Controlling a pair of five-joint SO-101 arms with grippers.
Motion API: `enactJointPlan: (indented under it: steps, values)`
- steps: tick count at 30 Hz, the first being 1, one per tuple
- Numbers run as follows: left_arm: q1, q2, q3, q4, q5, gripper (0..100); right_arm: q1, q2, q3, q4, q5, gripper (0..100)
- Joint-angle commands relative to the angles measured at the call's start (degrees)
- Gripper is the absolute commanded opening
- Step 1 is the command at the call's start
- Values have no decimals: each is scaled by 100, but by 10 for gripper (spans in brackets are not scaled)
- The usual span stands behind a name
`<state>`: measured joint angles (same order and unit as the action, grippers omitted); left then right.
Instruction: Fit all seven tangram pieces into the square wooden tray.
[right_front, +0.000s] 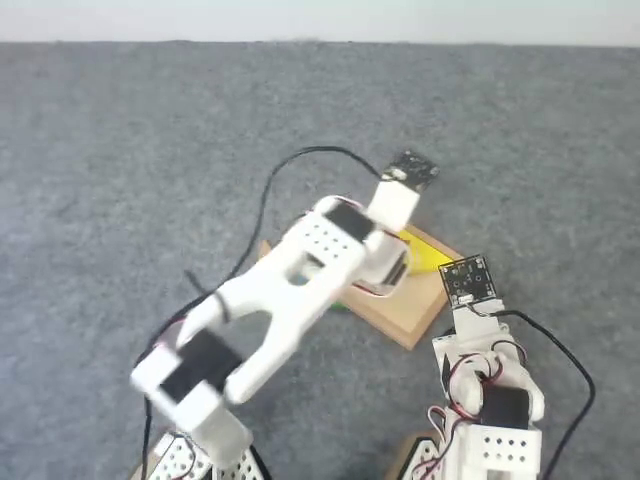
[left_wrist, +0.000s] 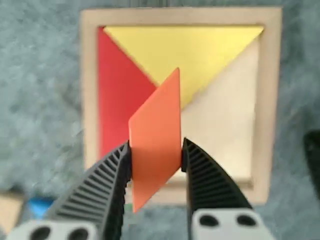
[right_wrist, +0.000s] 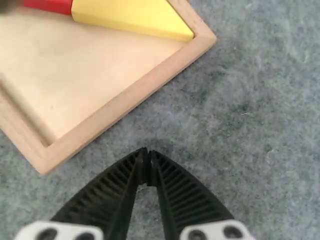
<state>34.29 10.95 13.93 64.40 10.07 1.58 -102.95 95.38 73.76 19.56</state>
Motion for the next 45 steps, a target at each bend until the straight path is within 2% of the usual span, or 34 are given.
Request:
enactJointPlan:
  steps: [1,9,14,21,24,30,33,38,45]
  values:
    - [343,510,-831,-132,325,79,-31,-110,105,-31,-9,8]
    - [589,1090,-1622,-97,501,88,-31,-110,105,-31,-9,8]
    - [633,1116,-1622,167,440,227,-31,-110,105,-31,-9,8]
    - [642,1081,-1560,229,378,232,-31,-110,105,-31,-9,8]
    - [360,905,-1552,343,299,231,-31,-110,105,-31,-9,8]
    - [-1222,-123,-1130,290,-396,228,-31,-110,105,-31,-9,8]
    - [-1767,-149,-646,-62,-1081,228,-31,-110,105,-31,-9,8]
    - [-1855,202,-4,-826,-2189,228,-31,-110,105,-31,-9,8]
    - [-1864,18,-66,-835,-2470,229,-31,-110,105,-31,-9,8]
